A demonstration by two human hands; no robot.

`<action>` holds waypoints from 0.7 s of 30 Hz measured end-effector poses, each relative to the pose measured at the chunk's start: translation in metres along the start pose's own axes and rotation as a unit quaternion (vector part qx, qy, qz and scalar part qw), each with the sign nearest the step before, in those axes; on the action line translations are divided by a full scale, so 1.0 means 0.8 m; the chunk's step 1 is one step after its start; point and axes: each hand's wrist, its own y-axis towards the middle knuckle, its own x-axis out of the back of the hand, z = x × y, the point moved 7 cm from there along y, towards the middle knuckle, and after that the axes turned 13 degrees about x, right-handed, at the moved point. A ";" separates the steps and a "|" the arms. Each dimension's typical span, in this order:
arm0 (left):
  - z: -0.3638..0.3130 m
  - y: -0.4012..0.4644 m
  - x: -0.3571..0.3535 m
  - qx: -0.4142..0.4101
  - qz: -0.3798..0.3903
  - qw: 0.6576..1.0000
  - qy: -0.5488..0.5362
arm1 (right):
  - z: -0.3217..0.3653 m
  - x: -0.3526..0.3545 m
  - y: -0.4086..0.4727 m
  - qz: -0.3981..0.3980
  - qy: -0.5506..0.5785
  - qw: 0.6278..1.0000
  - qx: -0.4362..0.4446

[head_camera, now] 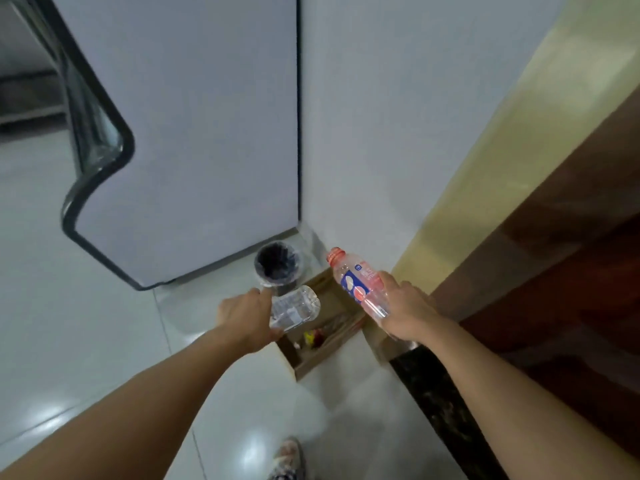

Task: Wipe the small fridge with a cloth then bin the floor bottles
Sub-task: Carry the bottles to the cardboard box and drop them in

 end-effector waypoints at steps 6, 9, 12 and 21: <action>0.018 0.057 -0.043 0.069 0.041 0.997 -0.011 | -0.001 -0.026 0.092 0.047 -0.049 0.996 0.063; 0.012 0.087 -0.068 0.083 0.070 0.994 -0.027 | -0.008 -0.038 0.135 0.066 -0.054 0.993 0.082; -0.001 0.113 -0.095 0.088 0.098 0.990 -0.042 | -0.024 -0.059 0.171 0.091 -0.046 0.991 0.085; -0.048 0.186 -0.218 0.127 0.173 0.973 -0.082 | -0.098 -0.167 0.277 0.182 -0.063 0.976 0.103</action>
